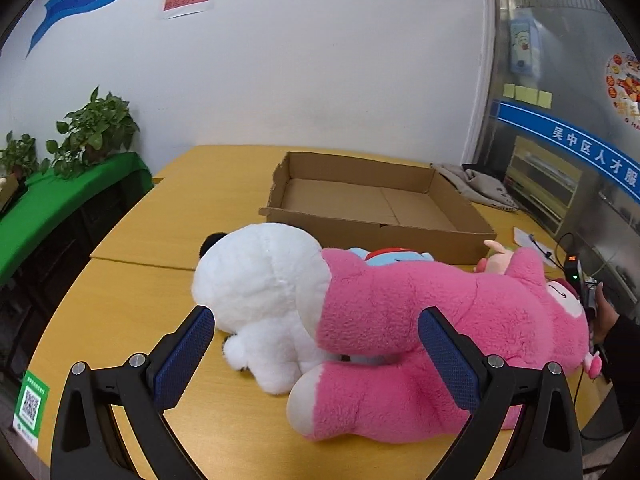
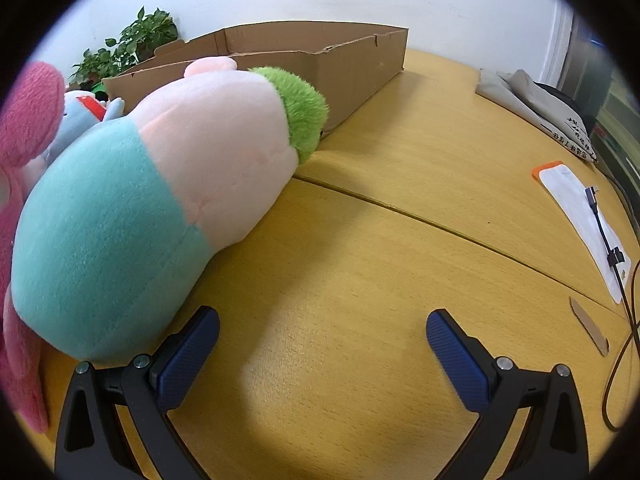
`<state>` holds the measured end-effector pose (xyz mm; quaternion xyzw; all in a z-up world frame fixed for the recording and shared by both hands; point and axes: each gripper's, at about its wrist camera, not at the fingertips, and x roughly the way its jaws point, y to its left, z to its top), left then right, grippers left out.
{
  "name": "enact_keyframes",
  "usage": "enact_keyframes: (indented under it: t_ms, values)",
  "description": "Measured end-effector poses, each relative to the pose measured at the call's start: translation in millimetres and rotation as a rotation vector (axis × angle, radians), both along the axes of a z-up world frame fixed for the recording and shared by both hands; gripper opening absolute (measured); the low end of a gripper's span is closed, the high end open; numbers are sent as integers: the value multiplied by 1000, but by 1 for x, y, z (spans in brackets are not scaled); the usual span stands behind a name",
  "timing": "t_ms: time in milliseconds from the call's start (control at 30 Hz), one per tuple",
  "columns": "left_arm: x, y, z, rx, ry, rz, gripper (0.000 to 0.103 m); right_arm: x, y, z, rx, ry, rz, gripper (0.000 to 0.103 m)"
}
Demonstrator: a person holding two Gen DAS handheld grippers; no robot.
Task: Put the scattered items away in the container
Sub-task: 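Move both grippers toward the large pink plush bear on the table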
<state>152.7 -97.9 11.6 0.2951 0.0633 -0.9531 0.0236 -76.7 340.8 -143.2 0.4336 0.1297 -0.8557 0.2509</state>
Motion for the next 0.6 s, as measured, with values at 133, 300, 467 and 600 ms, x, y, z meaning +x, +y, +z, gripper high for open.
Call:
enact_keyframes:
  t_ms: [133,300,467,600]
  values:
    - [0,12,-5,-34,-36,42,103,-4,-4,-1,1,0,1,103]
    - [5,29,-8,-112,-75,59,103,43,20,31,-2,87,-166,100]
    - [8,50,-7,-128,-84,29,103,135,53,101,-150,201,-338,100]
    - [11,71,-8,-136,-84,-14,103,198,37,120,-283,209,-370,101]
